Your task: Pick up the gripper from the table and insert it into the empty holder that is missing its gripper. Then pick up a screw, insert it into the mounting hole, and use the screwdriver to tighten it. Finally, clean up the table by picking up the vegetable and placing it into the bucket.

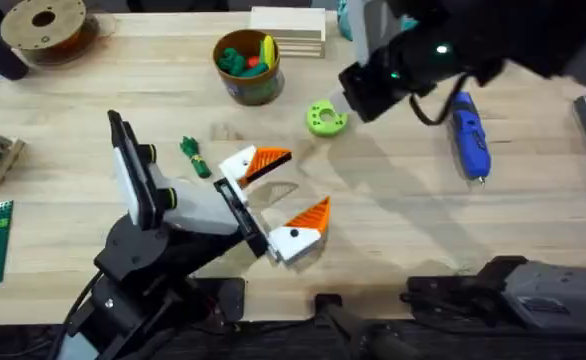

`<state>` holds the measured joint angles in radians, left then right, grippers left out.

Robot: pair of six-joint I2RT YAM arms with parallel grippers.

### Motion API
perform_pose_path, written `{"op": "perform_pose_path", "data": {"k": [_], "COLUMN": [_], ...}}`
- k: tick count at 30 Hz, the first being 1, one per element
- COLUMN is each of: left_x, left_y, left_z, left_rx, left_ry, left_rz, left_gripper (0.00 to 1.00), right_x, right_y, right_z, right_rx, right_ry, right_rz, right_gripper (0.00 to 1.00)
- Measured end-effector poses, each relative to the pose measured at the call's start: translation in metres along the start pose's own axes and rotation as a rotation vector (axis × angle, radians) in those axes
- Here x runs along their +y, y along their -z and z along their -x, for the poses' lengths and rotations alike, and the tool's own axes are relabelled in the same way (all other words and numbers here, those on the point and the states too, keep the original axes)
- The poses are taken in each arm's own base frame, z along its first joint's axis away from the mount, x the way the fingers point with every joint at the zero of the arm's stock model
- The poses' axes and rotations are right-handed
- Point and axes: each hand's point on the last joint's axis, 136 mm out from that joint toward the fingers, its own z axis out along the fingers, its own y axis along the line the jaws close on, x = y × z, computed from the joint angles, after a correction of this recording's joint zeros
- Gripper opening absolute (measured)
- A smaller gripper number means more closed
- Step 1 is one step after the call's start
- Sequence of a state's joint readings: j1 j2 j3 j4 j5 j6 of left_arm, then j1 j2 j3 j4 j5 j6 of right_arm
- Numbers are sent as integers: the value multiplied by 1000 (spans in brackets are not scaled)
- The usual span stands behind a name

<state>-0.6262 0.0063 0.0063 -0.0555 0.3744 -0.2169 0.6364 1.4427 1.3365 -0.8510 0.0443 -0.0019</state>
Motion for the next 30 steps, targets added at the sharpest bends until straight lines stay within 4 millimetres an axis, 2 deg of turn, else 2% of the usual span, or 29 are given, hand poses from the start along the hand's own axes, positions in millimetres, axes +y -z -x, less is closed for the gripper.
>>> {"op": "perform_pose_path", "data": {"k": [6, 7, 8, 14, 19, 30], "left_x": [0, 0, 0, 0, 0, 0], "left_y": [0, 0, 0, 0, 0, 0], "left_z": [0, 0, 0, 0, 0, 0], "left_rx": [0, 0, 0, 0, 0, 0], "left_ry": [-4, -8, -12, -20, -44, -56], "left_rz": [0, 0, 0, 0, 0, 0], "left_gripper": [987, 987, 987, 987, 987, 988], "right_x": [26, 32, 53, 94, 112, 147], "right_y": [24, 28, 43, 64, 65, 44], "right_z": [-9, -7, 6, 22, 20, 23], "right_rx": [33, 27, -16, -87, -82, -58], "right_ry": [62, 78, 124, 175, 185, 215], "right_rz": [46, 56, 96, 226, 287, 358], "right_gripper": [7, 7, 7, 7, 7, 7]}}
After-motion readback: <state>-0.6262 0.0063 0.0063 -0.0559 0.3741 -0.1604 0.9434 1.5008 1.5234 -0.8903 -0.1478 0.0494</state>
